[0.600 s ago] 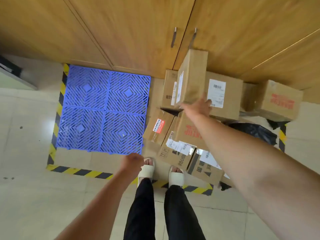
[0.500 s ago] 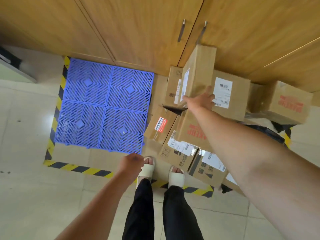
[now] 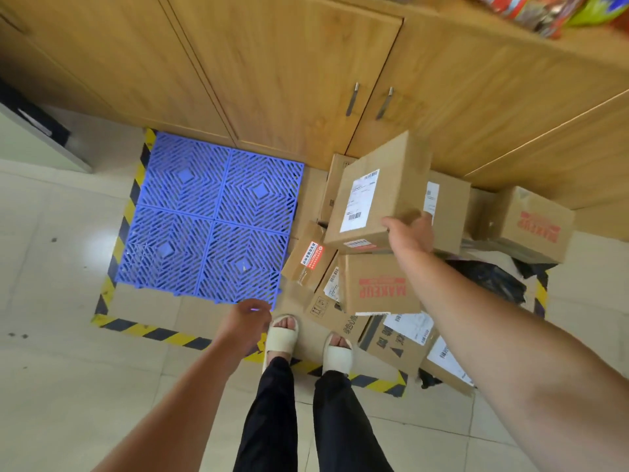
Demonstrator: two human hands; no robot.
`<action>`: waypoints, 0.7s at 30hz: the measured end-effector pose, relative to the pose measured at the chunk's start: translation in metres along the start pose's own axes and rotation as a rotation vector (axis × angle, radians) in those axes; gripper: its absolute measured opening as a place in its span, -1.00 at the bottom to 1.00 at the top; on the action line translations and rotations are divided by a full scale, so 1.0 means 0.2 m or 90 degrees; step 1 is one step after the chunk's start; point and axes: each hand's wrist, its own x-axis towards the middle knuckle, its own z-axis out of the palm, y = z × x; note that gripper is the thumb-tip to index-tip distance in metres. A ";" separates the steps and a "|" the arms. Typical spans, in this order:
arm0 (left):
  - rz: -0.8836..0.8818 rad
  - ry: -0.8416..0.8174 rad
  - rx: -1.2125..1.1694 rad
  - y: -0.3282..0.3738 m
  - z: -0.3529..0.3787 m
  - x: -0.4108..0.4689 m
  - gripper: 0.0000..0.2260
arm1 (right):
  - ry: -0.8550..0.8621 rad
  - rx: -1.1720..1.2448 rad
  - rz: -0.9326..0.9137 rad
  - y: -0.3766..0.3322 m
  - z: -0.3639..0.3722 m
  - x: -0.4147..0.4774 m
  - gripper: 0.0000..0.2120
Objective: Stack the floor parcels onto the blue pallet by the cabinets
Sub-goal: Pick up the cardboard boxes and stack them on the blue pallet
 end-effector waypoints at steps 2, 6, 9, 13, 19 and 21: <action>0.019 -0.001 0.001 0.04 -0.04 -0.13 -0.89 | -0.052 0.126 0.031 0.00 -0.18 -0.17 -0.29; 0.075 -0.024 -0.065 0.16 -0.11 -0.47 -0.91 | -0.167 0.283 0.089 0.00 -0.54 -0.53 -0.47; 0.121 -0.024 -0.122 0.21 -0.19 -0.68 -0.93 | -0.230 0.321 0.086 0.02 -0.77 -0.78 -0.49; 0.169 -0.058 -0.182 0.28 -0.30 -0.91 -0.73 | -0.269 0.388 0.090 0.05 -1.01 -1.12 -0.55; 0.191 -0.218 -0.162 0.25 -0.43 -1.13 -0.63 | -0.265 0.430 0.110 0.18 -1.14 -1.50 -0.37; 0.215 -0.233 -0.126 0.20 -0.45 -1.21 -0.66 | -0.276 0.436 0.104 0.23 -1.15 -1.57 -0.41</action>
